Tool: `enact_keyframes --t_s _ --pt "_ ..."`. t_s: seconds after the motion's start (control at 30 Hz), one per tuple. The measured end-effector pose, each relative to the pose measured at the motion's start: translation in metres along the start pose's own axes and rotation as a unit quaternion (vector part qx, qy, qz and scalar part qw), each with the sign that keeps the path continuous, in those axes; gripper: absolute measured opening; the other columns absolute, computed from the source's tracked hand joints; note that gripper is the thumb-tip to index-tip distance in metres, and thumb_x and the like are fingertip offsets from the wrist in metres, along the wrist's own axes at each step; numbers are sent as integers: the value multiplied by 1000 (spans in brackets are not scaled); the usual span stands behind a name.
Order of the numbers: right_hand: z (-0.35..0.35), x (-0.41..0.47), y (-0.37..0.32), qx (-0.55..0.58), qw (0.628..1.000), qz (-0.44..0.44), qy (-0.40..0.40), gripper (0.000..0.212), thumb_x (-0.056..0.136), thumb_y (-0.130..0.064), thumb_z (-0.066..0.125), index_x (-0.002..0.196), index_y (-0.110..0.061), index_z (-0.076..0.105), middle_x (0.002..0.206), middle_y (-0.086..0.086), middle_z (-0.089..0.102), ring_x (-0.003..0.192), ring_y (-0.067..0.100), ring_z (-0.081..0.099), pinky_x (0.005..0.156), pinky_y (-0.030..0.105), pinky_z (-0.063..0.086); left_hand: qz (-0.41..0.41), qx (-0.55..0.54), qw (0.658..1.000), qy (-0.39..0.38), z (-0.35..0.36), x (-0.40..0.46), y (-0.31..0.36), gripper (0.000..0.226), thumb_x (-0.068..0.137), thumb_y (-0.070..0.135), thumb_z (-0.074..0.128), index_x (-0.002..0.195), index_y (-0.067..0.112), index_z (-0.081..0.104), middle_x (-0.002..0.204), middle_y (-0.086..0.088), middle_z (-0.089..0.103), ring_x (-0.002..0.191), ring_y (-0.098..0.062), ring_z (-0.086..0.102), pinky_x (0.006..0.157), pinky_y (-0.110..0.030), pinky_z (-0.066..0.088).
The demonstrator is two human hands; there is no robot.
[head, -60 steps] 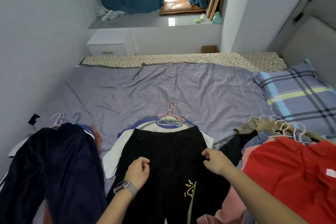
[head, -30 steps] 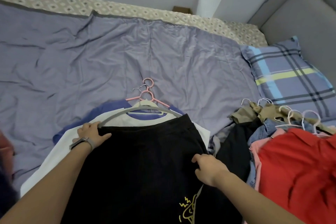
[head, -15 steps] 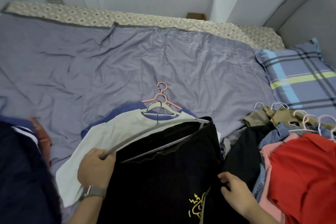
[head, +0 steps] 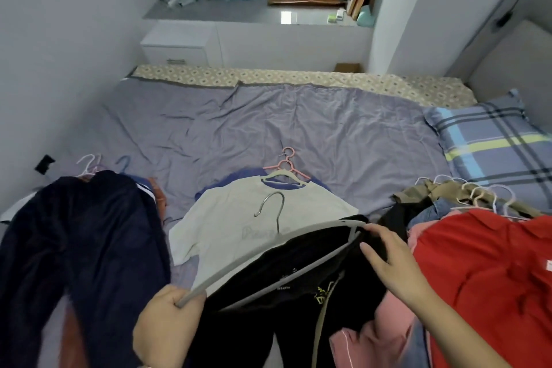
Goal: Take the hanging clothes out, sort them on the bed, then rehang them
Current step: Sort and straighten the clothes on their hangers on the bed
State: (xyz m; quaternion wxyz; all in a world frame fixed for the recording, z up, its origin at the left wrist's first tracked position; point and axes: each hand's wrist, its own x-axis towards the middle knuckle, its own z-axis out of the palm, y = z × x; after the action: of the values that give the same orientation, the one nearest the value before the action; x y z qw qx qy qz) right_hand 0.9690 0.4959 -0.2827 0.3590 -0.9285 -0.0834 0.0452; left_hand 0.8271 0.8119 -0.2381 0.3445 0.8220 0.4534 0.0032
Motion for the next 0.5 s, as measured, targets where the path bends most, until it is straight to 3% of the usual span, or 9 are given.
enact_keyframes --t_s 0.1,0.2,0.3,0.4,0.5 --pt "-29 -44 0 13 999 -31 -9 47 85 -30 62 129 -25 49 128 -3 53 122 15 45 105 30 31 -8 -35 999 29 -30 -66 -11 34 77 38 67 50 20 60 63 1 60 62 -19 55 58 -29 40" --pt "-60 -90 -7 43 998 -43 -12 62 84 -13 69 139 -16 41 136 -10 43 127 9 38 106 25 26 -1 -36 998 58 -54 -133 -20 35 76 33 66 44 24 57 62 4 59 61 -18 56 56 -28 39" --pt "-90 -135 -8 54 996 -47 -50 69 82 -10 71 142 -16 36 134 -12 38 125 5 33 104 19 22 10 -34 995 91 -71 -198 -30 35 76 32 66 44 21 55 64 2 58 62 -19 56 59 -29 40" --pt "-113 -169 -9 65 992 -69 -84 71 82 -13 71 143 -15 34 135 -10 39 130 11 36 106 21 22 -4 -47 992 121 -92 -253 -53 31 75 32 64 47 19 57 62 2 56 62 -22 55 61 -33 44" --pt "-125 -194 -21 66 990 -75 -99 69 84 -18 70 144 -13 35 141 2 44 130 24 44 104 23 28 -29 -90 982 162 -117 -300 -80 17 68 38 63 54 29 61 56 2 55 61 -29 56 59 -35 46"
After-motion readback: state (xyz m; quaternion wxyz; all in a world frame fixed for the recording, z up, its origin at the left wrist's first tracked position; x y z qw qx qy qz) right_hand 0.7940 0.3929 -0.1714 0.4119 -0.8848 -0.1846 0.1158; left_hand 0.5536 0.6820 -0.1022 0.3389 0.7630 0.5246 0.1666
